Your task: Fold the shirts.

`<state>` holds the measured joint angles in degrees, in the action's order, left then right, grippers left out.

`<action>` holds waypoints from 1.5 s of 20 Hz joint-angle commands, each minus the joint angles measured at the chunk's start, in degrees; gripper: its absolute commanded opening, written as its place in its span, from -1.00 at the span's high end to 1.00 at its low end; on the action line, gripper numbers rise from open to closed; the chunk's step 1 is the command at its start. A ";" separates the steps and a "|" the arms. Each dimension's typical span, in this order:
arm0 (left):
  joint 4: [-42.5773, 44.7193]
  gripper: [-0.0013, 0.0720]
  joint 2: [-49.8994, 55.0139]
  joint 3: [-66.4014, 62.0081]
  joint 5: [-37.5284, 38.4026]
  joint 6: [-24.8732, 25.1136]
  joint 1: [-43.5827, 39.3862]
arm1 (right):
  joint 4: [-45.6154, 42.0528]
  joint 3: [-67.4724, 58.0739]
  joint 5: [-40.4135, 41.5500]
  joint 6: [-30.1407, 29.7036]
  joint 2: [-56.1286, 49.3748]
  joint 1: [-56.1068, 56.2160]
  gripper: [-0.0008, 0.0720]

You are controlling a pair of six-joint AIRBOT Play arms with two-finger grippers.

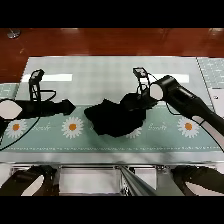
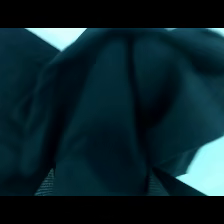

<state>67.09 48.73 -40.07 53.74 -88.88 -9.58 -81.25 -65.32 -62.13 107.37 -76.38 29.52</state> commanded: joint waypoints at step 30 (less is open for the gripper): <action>-53.13 0.91 27.58 7.04 -0.37 35.30 -0.13 | 38.07 34.03 15.08 -19.43 17.73 -27.87 -0.72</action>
<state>11.64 76.14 -32.64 50.54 -54.13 -12.08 -45.80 -30.94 -49.01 88.58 -57.36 0.95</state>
